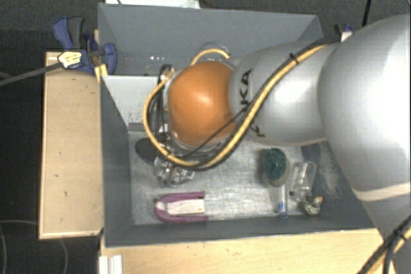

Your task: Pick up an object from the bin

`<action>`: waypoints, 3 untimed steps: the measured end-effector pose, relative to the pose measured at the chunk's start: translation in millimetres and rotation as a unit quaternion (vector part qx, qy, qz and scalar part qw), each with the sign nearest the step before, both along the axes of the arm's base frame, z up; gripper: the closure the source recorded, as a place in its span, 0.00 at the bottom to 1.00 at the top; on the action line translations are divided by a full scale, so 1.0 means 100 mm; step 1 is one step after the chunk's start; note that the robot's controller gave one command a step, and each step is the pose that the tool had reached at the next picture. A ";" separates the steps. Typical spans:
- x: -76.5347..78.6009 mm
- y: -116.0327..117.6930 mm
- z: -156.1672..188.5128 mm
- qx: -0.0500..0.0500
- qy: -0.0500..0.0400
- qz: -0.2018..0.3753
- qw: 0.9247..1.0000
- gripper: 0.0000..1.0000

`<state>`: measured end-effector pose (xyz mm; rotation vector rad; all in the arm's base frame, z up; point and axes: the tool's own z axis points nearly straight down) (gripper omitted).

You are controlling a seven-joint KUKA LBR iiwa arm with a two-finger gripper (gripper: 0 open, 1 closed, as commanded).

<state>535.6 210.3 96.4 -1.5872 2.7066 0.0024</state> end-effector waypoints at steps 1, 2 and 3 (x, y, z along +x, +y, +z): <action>0.02 0.01 0.01 0.001 -0.003 -0.001 1.000 0.00; 0.21 0.05 0.43 0.000 -0.002 0.077 0.997 0.00; 0.49 -0.54 -0.09 -0.001 0.002 0.151 0.989 0.00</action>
Offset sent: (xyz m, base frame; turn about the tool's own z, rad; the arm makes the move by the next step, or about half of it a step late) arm 0.0000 0.0000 0.0000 0.0000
